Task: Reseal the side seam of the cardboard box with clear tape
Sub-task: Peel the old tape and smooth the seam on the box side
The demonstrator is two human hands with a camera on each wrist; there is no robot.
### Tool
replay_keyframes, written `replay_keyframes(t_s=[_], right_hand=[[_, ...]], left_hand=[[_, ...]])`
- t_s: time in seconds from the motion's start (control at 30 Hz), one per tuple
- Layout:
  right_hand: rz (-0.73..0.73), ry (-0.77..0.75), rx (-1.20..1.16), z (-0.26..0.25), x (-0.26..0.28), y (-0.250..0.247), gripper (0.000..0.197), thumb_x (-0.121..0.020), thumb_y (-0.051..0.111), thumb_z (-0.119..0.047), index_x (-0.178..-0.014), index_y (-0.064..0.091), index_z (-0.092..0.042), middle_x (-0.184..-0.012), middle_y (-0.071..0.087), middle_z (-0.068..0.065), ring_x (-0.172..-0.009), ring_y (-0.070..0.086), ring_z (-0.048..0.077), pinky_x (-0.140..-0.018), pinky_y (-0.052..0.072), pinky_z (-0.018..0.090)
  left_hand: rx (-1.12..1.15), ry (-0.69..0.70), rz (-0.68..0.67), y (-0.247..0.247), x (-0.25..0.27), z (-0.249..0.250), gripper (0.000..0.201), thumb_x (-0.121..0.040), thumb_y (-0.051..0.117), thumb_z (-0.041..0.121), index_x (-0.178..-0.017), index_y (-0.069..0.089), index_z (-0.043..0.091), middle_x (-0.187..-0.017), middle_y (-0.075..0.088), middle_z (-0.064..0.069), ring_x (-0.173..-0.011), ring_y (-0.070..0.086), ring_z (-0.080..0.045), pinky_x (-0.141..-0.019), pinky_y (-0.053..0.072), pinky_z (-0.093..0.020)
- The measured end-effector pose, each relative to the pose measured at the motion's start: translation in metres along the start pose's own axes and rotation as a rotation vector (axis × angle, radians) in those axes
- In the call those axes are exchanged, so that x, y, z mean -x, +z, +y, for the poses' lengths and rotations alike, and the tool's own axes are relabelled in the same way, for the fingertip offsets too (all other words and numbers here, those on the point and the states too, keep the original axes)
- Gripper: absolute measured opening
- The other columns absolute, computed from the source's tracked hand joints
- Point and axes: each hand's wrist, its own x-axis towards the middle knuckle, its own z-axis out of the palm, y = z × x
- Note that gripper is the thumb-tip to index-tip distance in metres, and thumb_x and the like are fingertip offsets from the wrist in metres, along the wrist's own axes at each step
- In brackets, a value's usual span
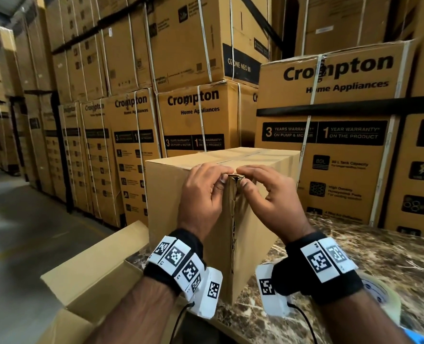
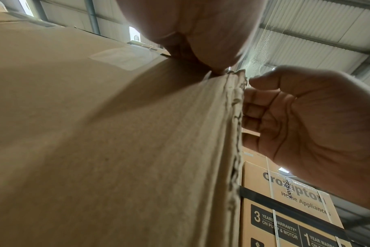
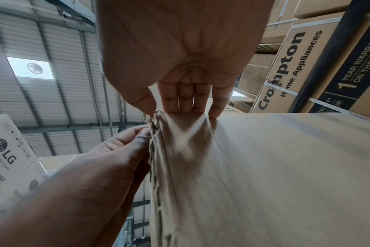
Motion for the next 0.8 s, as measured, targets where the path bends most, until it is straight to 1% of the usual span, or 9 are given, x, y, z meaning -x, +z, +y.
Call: replay_keyframes(t_s=[0.07,0.17,0.2,0.27,0.37,0.47,0.6,0.73,0.8], right_hand=[[0.007,0.009,0.0,-0.002,0.0,0.001,0.034,-0.088,0.056,-0.027,-0.113,0.071,-0.011,-0.109,0.07,-0.002,-0.102,0.059,0.001,-0.089,0.043,0.007],[0.028,0.024,0.01,-0.004,-0.001,0.002,0.032,-0.086,0.057,-0.027,-0.11,0.072,-0.012,-0.104,0.07,-0.004,-0.096,0.056,-0.003,-0.085,0.04,0.001],[0.037,0.027,0.011,-0.005,-0.001,0.003,0.03,-0.086,0.058,-0.026,-0.108,0.072,-0.012,-0.103,0.07,-0.004,-0.094,0.056,-0.002,-0.084,0.041,0.002],[0.043,0.034,0.013,-0.007,-0.001,0.003,0.026,-0.086,0.06,-0.023,-0.106,0.072,-0.013,-0.1,0.071,-0.003,-0.09,0.059,0.002,-0.083,0.048,0.013],[0.038,0.063,0.038,-0.009,-0.004,0.004,0.02,-0.085,0.063,-0.021,-0.102,0.071,-0.014,-0.093,0.069,-0.003,-0.085,0.061,0.008,-0.079,0.055,0.028],[0.019,0.105,0.057,-0.01,-0.007,0.0,0.018,-0.083,0.064,-0.021,-0.098,0.071,-0.015,-0.088,0.067,-0.004,-0.08,0.059,0.008,-0.075,0.055,0.029],[-0.056,0.146,0.075,-0.012,-0.01,-0.008,0.015,-0.083,0.068,-0.018,-0.098,0.068,-0.017,-0.092,0.064,-0.005,-0.082,0.056,0.004,-0.073,0.051,0.018],[-0.074,0.107,0.096,-0.011,-0.013,-0.007,0.012,-0.083,0.067,-0.012,-0.095,0.067,-0.014,-0.092,0.063,-0.002,-0.086,0.055,0.011,-0.079,0.051,0.029],[-0.08,0.066,0.053,-0.006,-0.008,-0.009,0.015,-0.086,0.064,-0.011,-0.101,0.067,-0.013,-0.096,0.065,-0.001,-0.091,0.058,0.012,-0.084,0.051,0.032]], left_hand=[[0.01,-0.007,0.005,0.001,0.002,0.001,0.022,-0.097,0.049,0.016,-0.109,0.068,0.014,-0.107,0.066,0.001,-0.105,0.056,-0.017,-0.092,0.042,-0.027],[0.004,-0.012,0.012,0.001,0.002,0.003,0.022,-0.096,0.05,0.014,-0.109,0.067,0.014,-0.106,0.066,0.0,-0.105,0.056,-0.016,-0.092,0.04,-0.021],[0.002,-0.012,0.013,0.001,0.001,0.004,0.022,-0.096,0.05,0.014,-0.109,0.067,0.014,-0.105,0.066,0.0,-0.105,0.056,-0.016,-0.092,0.038,-0.017],[-0.005,-0.01,0.013,0.0,0.001,0.005,0.022,-0.096,0.049,0.014,-0.108,0.068,0.014,-0.104,0.066,-0.001,-0.103,0.056,-0.015,-0.092,0.035,-0.012],[0.01,-0.021,0.014,-0.002,-0.001,0.005,0.021,-0.095,0.052,0.011,-0.107,0.069,0.014,-0.104,0.067,0.0,-0.103,0.057,-0.015,-0.092,0.04,-0.018],[-0.006,-0.02,0.015,0.0,0.002,0.011,0.022,-0.094,0.054,0.01,-0.108,0.069,0.015,-0.104,0.068,0.001,-0.103,0.057,-0.016,-0.091,0.042,-0.023],[-0.067,0.007,0.037,0.003,0.004,0.013,0.022,-0.094,0.054,0.01,-0.11,0.068,0.014,-0.107,0.068,-0.002,-0.104,0.056,-0.019,-0.093,0.041,-0.026],[-0.024,0.026,0.008,-0.003,0.002,0.013,0.021,-0.095,0.053,0.012,-0.109,0.069,0.013,-0.106,0.068,-0.002,-0.103,0.057,-0.02,-0.091,0.042,-0.027],[0.001,0.042,-0.011,-0.007,0.001,0.012,0.021,-0.096,0.053,0.013,-0.109,0.069,0.013,-0.106,0.068,-0.002,-0.103,0.058,-0.019,-0.092,0.043,-0.027]])
